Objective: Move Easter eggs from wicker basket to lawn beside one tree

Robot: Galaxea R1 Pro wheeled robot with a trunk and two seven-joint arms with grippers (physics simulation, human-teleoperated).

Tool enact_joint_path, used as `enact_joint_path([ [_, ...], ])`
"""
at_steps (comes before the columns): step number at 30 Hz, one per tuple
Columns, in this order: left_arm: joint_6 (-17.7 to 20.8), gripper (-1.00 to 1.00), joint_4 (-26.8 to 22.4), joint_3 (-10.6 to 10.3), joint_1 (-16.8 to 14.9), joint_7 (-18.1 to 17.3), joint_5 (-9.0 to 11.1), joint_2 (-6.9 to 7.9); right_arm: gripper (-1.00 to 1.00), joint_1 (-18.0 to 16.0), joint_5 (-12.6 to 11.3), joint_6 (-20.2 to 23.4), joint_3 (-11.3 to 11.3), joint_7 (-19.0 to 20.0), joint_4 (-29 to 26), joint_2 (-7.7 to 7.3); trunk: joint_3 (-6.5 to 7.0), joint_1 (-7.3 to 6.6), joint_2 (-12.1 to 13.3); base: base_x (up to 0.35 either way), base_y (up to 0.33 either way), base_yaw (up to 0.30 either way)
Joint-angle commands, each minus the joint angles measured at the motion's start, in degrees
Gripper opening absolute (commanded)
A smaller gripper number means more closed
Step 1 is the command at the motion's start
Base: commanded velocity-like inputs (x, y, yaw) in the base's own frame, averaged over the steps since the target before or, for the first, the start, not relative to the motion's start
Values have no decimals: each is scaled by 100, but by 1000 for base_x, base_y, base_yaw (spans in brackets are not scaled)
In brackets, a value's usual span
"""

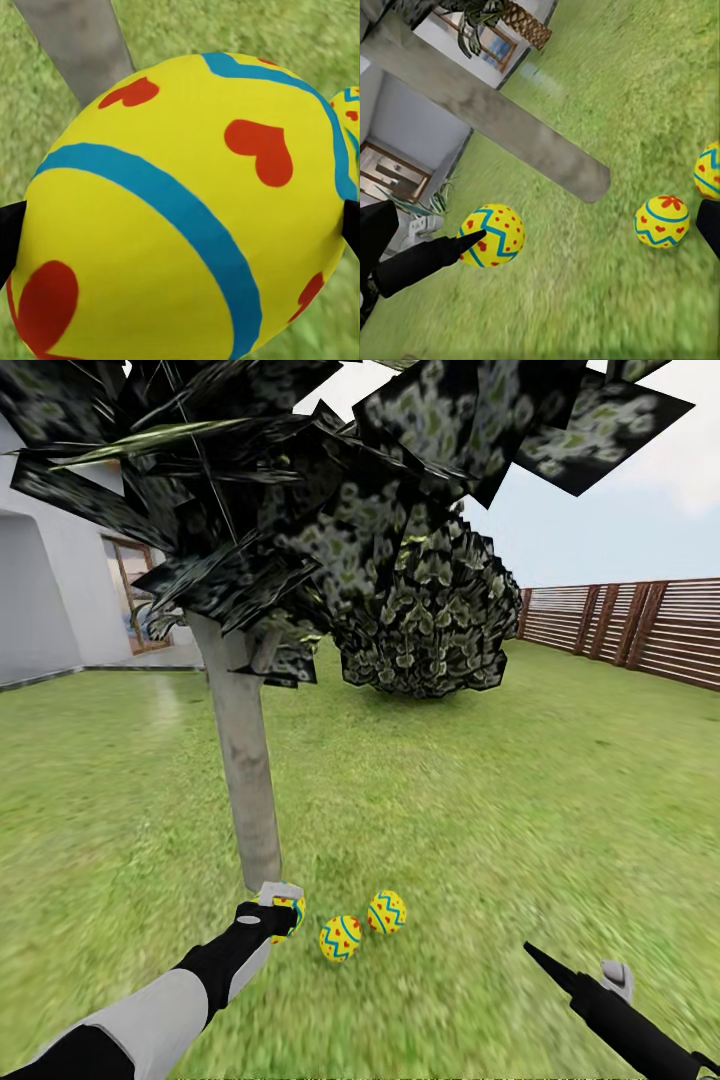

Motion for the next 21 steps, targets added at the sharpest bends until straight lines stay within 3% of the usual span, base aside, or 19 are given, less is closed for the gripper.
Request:
enact_joint_path([
  [1, 28, -100, -12, -49, -4, 43, 41, 4, 100, -4, -18, 37, -3, 4, 7, 0, -24, 22, -44, 0, 0, 0],
  [21, 20, -100, -12, -43, -4, 43, 54, 12, 100, -4, 8, 24, 16, -24, 39, 8, -383, 461, -846, 0, 0, 0],
])
